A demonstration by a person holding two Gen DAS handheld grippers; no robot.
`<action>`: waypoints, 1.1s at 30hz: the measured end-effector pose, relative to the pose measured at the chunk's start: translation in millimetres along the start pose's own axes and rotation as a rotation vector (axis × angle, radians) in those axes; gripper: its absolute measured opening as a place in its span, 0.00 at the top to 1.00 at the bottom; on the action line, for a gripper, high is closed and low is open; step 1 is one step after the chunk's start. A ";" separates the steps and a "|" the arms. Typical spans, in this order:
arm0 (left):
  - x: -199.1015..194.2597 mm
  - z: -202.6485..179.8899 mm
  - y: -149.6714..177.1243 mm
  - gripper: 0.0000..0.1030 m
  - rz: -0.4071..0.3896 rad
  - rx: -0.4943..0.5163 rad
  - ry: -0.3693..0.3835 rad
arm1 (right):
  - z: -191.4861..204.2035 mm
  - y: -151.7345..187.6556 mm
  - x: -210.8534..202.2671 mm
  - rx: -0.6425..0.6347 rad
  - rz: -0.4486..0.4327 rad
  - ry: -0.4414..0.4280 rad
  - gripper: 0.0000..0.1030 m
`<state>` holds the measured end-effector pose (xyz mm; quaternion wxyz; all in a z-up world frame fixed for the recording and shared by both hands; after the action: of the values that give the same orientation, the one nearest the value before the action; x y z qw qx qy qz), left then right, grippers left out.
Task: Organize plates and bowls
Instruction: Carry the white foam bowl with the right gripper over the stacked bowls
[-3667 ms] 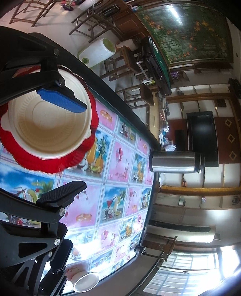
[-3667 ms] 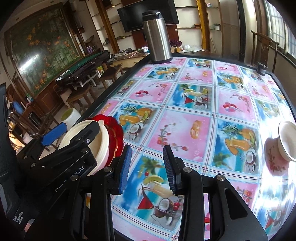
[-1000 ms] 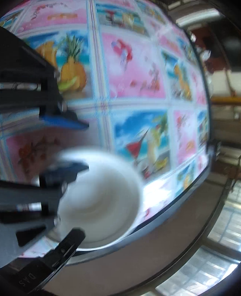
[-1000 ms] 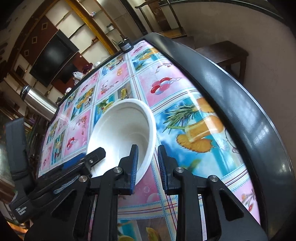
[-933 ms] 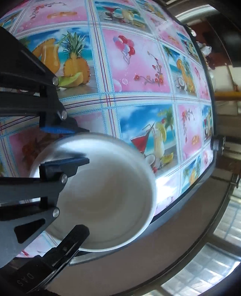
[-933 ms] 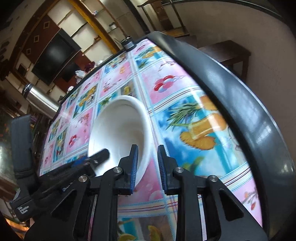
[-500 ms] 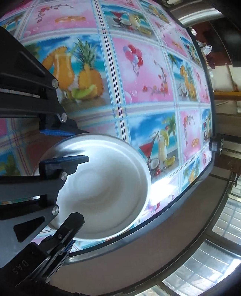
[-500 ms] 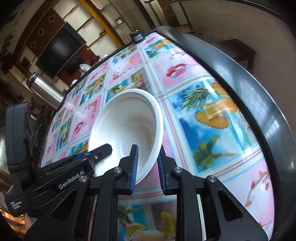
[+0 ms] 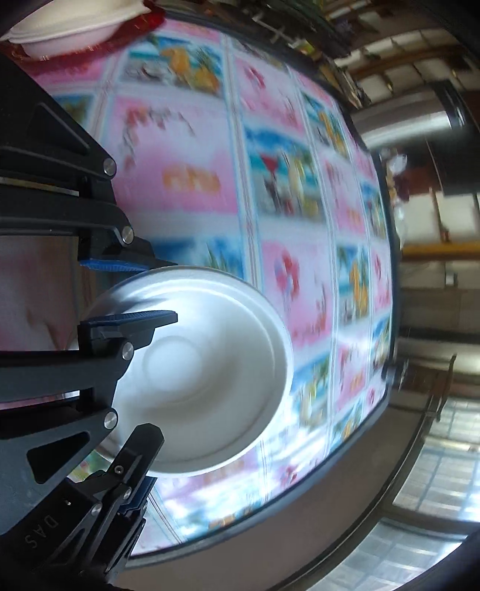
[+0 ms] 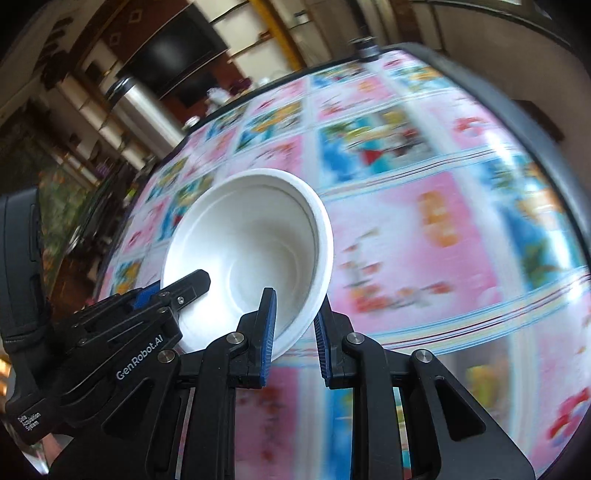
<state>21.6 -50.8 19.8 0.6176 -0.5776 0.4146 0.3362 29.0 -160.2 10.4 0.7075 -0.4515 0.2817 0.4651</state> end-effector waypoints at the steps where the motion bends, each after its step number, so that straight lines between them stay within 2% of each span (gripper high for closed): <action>1: -1.3 10.1 3.1 0.83 -0.002 -0.013 -0.012 | 10.6 2.5 4.8 -0.019 0.011 -0.008 0.81; 8: -14.2 68.9 23.8 0.83 -0.025 -0.093 -0.078 | 72.6 13.5 27.9 -0.128 0.066 -0.050 0.81; 14: -33.9 101.4 37.0 0.83 -0.064 -0.142 -0.117 | 111.2 20.5 33.7 -0.195 0.077 -0.067 0.81; 33: -78.4 181.2 62.5 0.83 -0.123 -0.269 -0.134 | 205.3 27.1 36.3 -0.365 0.080 -0.103 0.80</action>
<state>-45.6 140.7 61.3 0.5804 -0.6556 0.2879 0.3880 14.7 43.7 59.4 0.6084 -0.5363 0.1740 0.5585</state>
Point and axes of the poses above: each gripper's, at about its wrist camera, not at the fingertips, and x roughly the way its jaws point, z to its left, y to its underside, the point moved 4 cm from there along x, roughly the way its jaws point, and after that the axes turned 7 degrees about z, right-handed, at the moved point
